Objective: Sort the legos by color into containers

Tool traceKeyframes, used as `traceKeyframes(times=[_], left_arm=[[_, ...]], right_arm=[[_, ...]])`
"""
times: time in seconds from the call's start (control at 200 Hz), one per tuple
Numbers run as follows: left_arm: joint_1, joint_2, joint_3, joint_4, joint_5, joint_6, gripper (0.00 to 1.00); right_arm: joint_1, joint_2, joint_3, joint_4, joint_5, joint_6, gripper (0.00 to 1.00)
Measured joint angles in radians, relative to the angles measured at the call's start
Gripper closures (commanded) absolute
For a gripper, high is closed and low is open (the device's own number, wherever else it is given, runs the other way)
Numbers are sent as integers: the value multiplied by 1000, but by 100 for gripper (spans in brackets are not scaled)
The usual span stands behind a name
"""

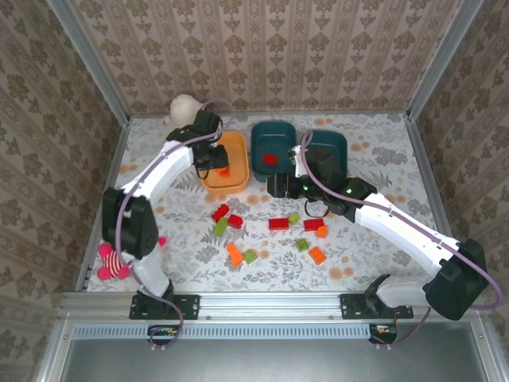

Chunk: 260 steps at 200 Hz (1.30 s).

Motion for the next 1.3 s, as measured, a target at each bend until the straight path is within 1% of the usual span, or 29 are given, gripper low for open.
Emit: traceKeyframes(times=[0.12,0.21,0.27,0.325,0.465,0.535,0.615,0.8,0.93,1.01,1.065,1.175,1.19,1.23,1.255,1.3], left_arm=[[-13,180,125,-7,35,-2,71],[-18,264,173,-27,50,-14,71],[-20,291,179,-39,55,-30,71],[-20,303,179,-51,58,-47,67],[-19,306,167,-53,70,-86,52],[-19,306,161,-50,78,-97,47],[-19,306,157,-50,86,-103,44],[-19,287,151,-50,89,-109,40],[-19,205,121,-51,86,-110,37],[-19,101,74,-41,85,-110,36],[-21,15,26,-27,87,-110,34],[-38,-168,-101,15,104,-109,33],[-43,-192,-119,19,110,-109,33],[-56,-253,-177,37,123,-109,33],[-65,-287,-211,47,132,-109,32],[-79,-335,-271,60,142,-110,32]], right_arm=[[-7,-23,1,-10,6,0,32],[-11,-48,1,-23,15,0,32],[-14,-66,1,-26,22,1,32],[-18,-82,-1,-26,29,1,32],[-20,-109,-11,-29,38,5,32],[-21,-114,-21,-41,40,5,32],[-21,-118,-37,-63,45,4,32],[-22,-118,-43,-136,76,-2,32],[-23,-118,-43,-235,135,-3,33],[-28,-111,-42,-308,170,-3,33],[-42,-90,-40,-360,187,-4,31],[-121,-5,-42,-433,179,-19,20],[-132,11,-42,-439,175,-21,16],[-161,59,-42,-460,163,-43,10],[-175,92,-41,-468,159,-52,1],[-186,146,-40,-481,153,-83,0]])
